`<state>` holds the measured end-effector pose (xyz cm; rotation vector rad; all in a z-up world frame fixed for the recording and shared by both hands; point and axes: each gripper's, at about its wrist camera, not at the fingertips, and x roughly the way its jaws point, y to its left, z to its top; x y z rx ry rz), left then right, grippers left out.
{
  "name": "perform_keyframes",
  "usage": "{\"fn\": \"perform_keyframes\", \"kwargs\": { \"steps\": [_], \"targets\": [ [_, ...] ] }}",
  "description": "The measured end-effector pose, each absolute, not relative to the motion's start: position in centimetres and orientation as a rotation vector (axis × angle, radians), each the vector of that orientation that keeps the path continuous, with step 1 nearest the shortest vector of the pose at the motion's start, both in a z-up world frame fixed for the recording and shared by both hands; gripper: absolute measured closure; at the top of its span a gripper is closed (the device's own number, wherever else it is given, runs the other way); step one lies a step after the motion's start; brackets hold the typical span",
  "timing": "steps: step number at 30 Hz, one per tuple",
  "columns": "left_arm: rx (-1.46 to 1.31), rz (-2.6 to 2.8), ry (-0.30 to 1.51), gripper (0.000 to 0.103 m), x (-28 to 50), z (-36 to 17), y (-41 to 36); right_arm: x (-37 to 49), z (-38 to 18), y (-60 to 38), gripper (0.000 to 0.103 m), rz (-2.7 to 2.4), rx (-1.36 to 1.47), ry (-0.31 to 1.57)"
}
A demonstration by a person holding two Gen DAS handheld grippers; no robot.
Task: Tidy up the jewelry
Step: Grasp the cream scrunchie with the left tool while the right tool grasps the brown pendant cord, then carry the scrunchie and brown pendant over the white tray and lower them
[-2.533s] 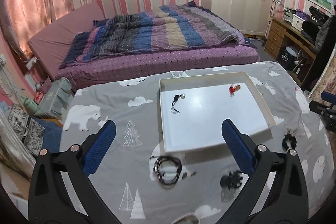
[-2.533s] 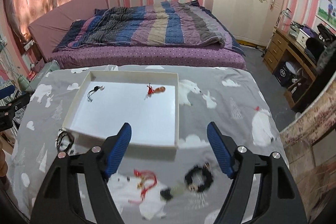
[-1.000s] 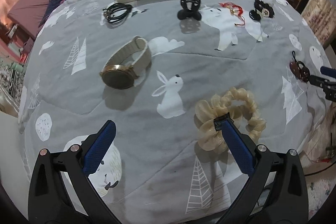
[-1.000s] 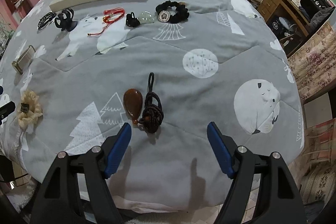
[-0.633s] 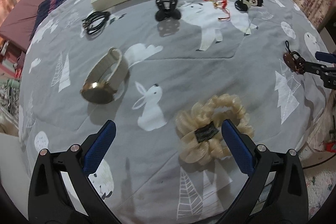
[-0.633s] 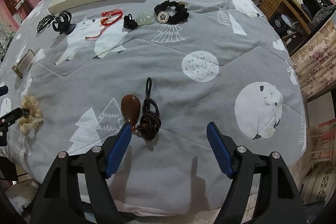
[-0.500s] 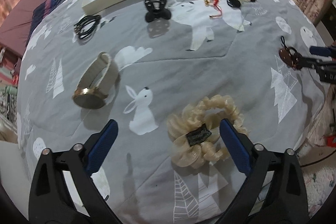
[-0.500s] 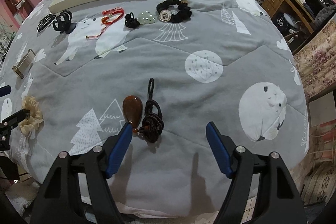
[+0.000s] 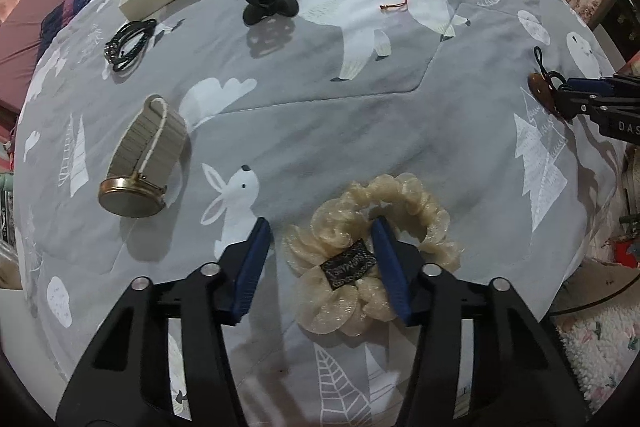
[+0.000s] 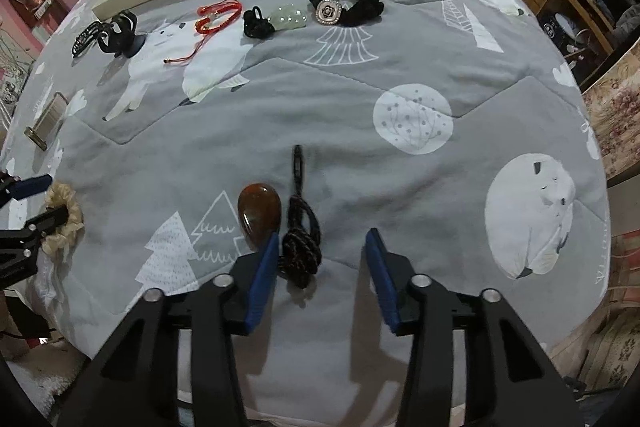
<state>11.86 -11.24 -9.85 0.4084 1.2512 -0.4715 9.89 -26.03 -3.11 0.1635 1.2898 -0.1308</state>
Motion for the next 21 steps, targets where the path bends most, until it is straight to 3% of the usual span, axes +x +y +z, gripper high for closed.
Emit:
{"fn": "perform_keyframes", "kwargs": {
  "steps": [2, 8, 12, 21],
  "targets": [
    [0.399, -0.490, 1.252, 0.068, 11.8, -9.8, -11.6, 9.9, -3.3, -25.9, 0.072, -0.113, 0.167, 1.292],
    [0.386, -0.510, 1.246, 0.077, 12.0, -9.8, -11.8, 10.0, -3.5, -25.8, 0.090, -0.086, 0.191, 1.284],
    [0.371, -0.514, 1.228, 0.086, 12.1, -9.4, -11.5, 10.1, -2.8, -26.0, 0.091, -0.091, 0.190, 1.259],
    [0.324, -0.494, 1.199, 0.090, 12.9, -8.0, -9.1, 11.8, -0.4, -25.7, 0.092, -0.097, 0.145, 1.193]
  ]
}}
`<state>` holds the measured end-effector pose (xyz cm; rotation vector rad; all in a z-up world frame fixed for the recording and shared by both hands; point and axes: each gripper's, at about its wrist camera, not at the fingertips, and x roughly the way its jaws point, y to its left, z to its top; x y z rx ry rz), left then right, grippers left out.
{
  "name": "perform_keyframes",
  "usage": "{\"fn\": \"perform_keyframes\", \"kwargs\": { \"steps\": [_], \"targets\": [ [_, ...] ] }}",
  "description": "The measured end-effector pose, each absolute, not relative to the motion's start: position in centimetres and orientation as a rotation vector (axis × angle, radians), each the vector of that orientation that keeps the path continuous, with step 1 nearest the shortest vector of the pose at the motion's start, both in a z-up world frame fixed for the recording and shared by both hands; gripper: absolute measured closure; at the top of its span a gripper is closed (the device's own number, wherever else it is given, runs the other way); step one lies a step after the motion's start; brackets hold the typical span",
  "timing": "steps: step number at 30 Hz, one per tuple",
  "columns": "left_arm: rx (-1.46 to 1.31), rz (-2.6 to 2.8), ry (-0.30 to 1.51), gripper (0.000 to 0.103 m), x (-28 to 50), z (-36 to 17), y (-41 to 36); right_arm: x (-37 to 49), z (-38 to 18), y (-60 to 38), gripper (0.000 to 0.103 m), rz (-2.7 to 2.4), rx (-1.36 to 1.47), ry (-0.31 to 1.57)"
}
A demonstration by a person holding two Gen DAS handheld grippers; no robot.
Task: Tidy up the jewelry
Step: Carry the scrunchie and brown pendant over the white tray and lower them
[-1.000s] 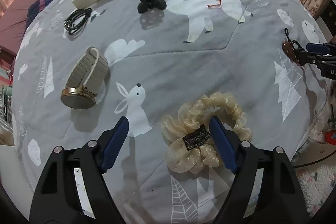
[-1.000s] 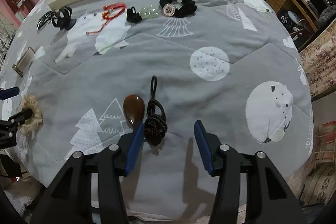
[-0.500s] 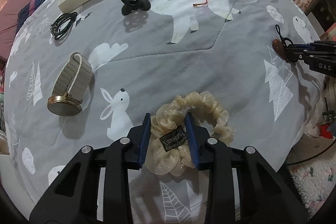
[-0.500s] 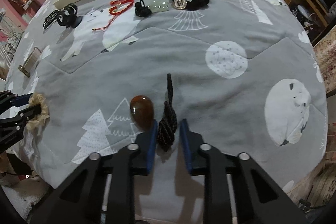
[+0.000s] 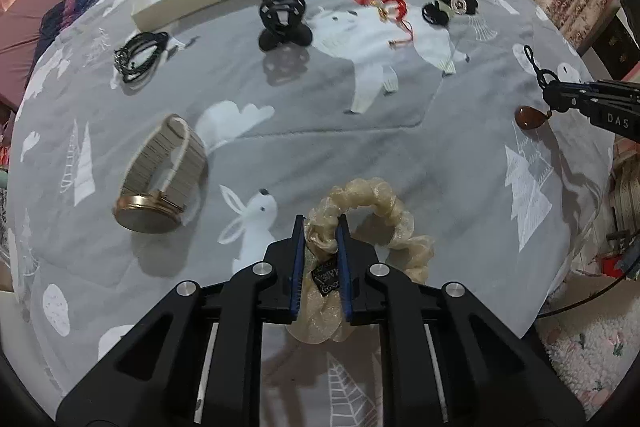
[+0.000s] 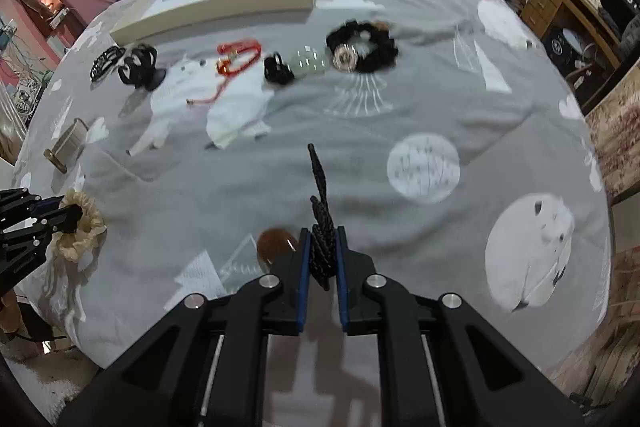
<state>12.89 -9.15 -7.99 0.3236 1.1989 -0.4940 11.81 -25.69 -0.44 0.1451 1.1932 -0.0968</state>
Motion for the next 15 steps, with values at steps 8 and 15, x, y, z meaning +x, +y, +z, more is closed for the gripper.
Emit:
{"fn": "perform_keyframes", "kwargs": {
  "steps": [8, 15],
  "targets": [
    [0.321, -0.453, 1.147, 0.090, 15.0, -5.3, -8.2, 14.5, 1.6, -24.7, 0.092, -0.082, 0.079, 1.155],
    [0.316, -0.426, 1.077, 0.090, 17.8, -1.7, -7.6, 17.6, 4.7, -23.6, 0.092, -0.066, 0.027, 1.098]
  ]
}}
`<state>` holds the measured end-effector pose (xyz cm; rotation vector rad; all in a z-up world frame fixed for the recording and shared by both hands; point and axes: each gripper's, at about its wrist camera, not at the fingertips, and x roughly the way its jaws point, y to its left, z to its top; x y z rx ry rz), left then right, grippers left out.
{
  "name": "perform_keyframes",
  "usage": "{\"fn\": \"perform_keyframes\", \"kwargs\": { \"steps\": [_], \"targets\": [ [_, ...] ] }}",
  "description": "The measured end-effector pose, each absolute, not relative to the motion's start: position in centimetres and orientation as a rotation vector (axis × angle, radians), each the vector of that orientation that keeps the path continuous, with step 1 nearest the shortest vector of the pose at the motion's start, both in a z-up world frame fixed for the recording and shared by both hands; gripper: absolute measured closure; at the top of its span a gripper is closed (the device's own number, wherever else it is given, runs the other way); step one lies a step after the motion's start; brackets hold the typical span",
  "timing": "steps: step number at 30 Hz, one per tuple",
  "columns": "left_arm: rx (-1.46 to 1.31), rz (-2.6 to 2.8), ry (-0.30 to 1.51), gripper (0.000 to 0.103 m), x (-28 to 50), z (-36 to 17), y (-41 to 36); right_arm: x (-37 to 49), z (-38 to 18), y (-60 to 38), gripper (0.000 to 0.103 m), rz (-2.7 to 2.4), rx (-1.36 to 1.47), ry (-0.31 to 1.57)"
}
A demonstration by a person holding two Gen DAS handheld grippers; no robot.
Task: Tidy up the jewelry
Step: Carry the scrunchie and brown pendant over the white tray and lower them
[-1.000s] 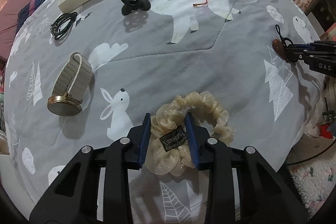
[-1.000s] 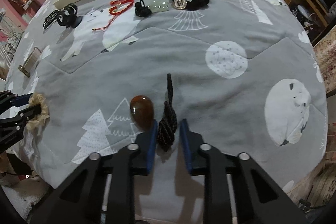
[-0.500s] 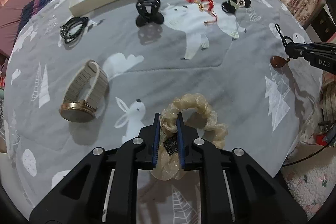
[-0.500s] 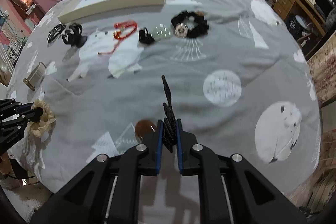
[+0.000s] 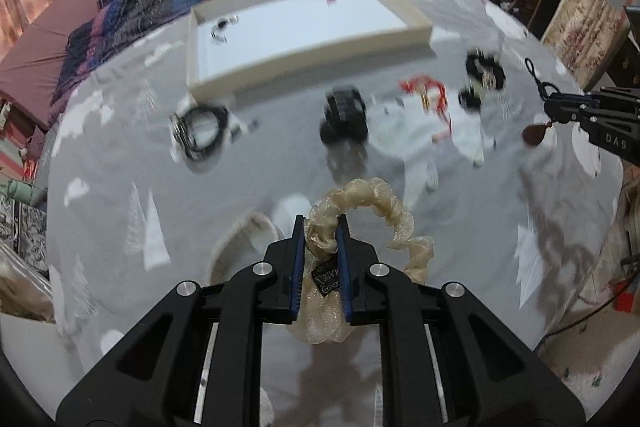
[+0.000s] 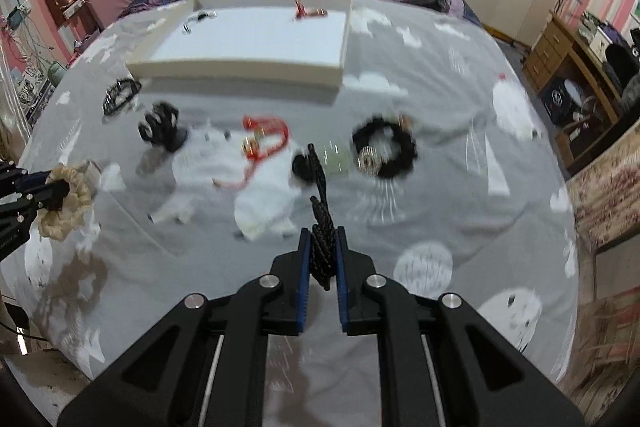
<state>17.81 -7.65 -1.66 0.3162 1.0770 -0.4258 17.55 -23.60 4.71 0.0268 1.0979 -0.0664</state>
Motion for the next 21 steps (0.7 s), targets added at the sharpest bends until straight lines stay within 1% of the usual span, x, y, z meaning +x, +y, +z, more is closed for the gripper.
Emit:
{"fn": "perform_keyframes", "kwargs": {
  "steps": [5, 14, 21],
  "targets": [
    [0.284, -0.410, 1.035, 0.090, 21.2, 0.4, -7.9, 21.0, 7.1, -23.6, 0.092, -0.047, 0.030, 1.051],
    [0.150, -0.344, 1.072, 0.090, 30.7, 2.6, -7.8, 30.2, 10.2, -23.7, 0.092, -0.029, 0.053, 1.010],
    [0.037, -0.287, 1.063, 0.090, 39.4, 2.8, -8.8, 39.0, 9.9, -22.1, 0.092, -0.030, 0.082, 0.999]
  ]
}}
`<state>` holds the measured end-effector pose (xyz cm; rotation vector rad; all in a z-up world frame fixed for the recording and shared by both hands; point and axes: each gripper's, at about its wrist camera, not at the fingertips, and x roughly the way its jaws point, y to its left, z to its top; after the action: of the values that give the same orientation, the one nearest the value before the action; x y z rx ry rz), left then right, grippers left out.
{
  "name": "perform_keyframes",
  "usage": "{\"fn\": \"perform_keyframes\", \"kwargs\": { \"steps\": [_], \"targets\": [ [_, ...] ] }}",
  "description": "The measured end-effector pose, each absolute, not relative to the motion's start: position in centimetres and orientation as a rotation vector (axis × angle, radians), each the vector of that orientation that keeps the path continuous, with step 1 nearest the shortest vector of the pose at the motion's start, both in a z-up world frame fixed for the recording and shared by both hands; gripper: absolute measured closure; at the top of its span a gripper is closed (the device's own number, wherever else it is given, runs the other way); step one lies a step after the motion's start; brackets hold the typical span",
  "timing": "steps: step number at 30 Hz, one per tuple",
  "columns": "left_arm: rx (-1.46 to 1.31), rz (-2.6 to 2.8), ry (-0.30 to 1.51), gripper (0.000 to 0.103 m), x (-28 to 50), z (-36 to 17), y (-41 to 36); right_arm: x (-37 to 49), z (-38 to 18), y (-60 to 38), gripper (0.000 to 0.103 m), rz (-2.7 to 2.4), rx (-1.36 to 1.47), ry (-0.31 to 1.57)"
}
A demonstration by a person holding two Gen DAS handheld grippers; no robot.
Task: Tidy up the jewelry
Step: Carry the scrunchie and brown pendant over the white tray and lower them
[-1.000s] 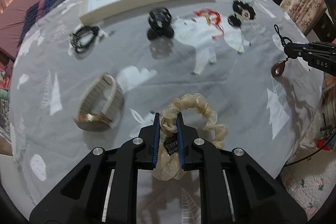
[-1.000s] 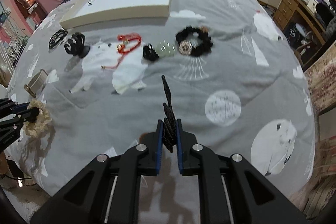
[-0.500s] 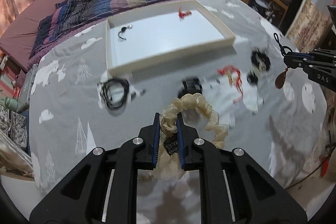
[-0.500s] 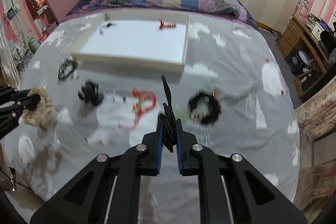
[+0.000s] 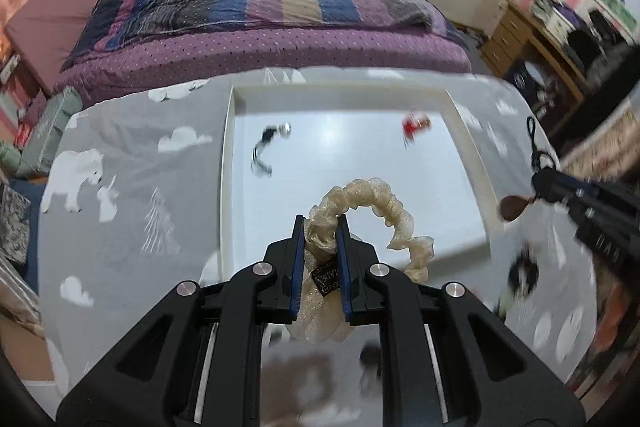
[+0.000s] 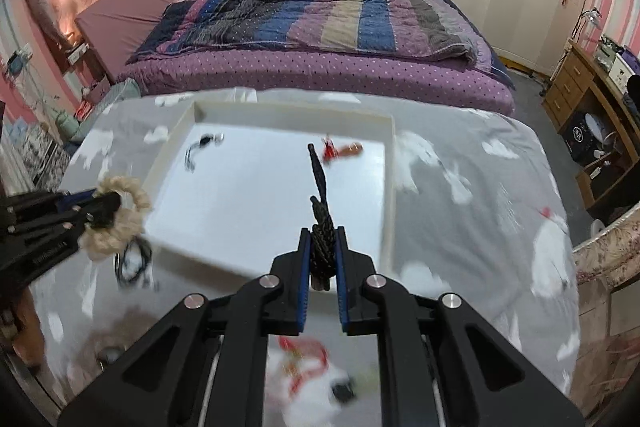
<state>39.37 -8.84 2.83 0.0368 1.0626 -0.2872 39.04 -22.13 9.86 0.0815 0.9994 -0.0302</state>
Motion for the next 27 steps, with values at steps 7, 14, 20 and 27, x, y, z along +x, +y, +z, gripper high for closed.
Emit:
{"fn": "perform_keyframes", "kwargs": {
  "steps": [7, 14, 20, 27],
  "targets": [
    [0.015, -0.242, 1.075, 0.090, 46.6, 0.0, -10.9, 47.3, 6.0, -20.7, 0.092, -0.036, 0.111, 1.024],
    [0.043, -0.222, 1.124, 0.090, 51.9, -3.4, -12.9, 52.1, 2.1, -21.8, 0.092, -0.023, 0.217, 1.028],
    [0.100, -0.218, 1.131, 0.089, 53.9, -5.8, -14.5, 54.3, -0.7, -22.1, 0.092, -0.041, 0.212, 1.074],
    [0.108, -0.186, 1.174, 0.087, 55.5, -8.9, -15.0, 55.1, -2.3, -22.1, 0.092, -0.113, 0.105, 1.134]
  ]
}}
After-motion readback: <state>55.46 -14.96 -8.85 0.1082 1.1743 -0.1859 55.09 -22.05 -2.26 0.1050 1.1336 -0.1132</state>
